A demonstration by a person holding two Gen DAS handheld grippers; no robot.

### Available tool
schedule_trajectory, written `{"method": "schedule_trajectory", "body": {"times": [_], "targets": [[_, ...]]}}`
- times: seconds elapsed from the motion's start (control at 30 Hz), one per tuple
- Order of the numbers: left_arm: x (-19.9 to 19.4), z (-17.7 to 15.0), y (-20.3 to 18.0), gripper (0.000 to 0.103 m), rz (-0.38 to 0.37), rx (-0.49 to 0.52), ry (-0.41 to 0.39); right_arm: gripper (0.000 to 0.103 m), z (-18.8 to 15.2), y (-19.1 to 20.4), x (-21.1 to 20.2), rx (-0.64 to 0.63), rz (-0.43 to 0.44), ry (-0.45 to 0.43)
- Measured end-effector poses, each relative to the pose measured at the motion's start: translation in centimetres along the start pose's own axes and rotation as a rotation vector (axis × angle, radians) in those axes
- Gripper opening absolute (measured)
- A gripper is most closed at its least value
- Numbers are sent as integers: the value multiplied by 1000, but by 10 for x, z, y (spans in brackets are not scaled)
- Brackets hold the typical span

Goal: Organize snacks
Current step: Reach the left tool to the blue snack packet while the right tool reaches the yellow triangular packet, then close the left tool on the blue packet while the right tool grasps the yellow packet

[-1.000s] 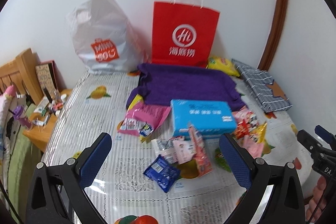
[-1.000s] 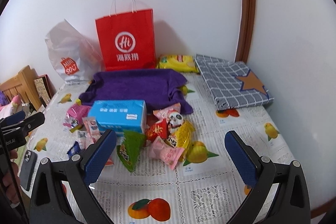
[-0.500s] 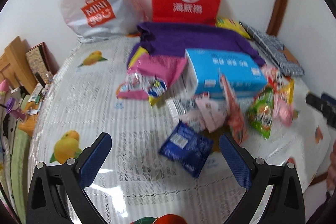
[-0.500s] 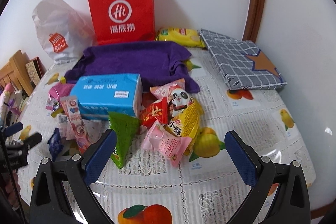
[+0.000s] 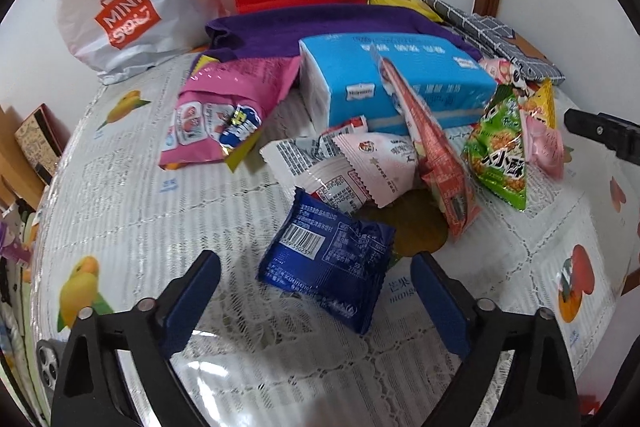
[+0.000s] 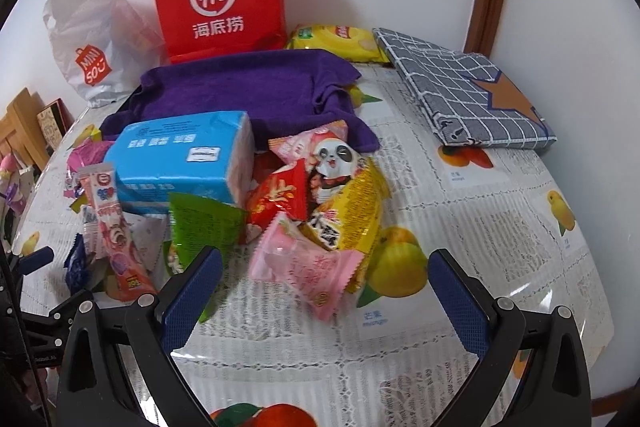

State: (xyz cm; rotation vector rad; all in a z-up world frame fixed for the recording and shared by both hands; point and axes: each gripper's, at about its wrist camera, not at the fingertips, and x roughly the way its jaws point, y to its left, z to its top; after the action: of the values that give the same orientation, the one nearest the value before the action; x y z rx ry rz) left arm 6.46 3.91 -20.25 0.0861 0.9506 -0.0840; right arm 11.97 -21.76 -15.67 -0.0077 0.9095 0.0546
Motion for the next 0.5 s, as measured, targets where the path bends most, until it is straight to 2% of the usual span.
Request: {"method": "schedule_trajectory", "body": {"times": [0.17,0.23,0.37,0.43,0.5], "targets": [[6,0,4,73,-55,-20,0,101,-1,-15,9,37,-9,16],[5,0,4,62,-72,-13,-6,100,-1,-20,13,49,-9,25],[5,2,1,53,-86,-2,-12,100,-2,-26,17,62,-8,25],[4,3,1,44,-94,-9,-19,100,-3,-30,18,68,-6,22],[4,4,2,43,-107,-24,-19,99,-3,-33,18,76,0,18]]}}
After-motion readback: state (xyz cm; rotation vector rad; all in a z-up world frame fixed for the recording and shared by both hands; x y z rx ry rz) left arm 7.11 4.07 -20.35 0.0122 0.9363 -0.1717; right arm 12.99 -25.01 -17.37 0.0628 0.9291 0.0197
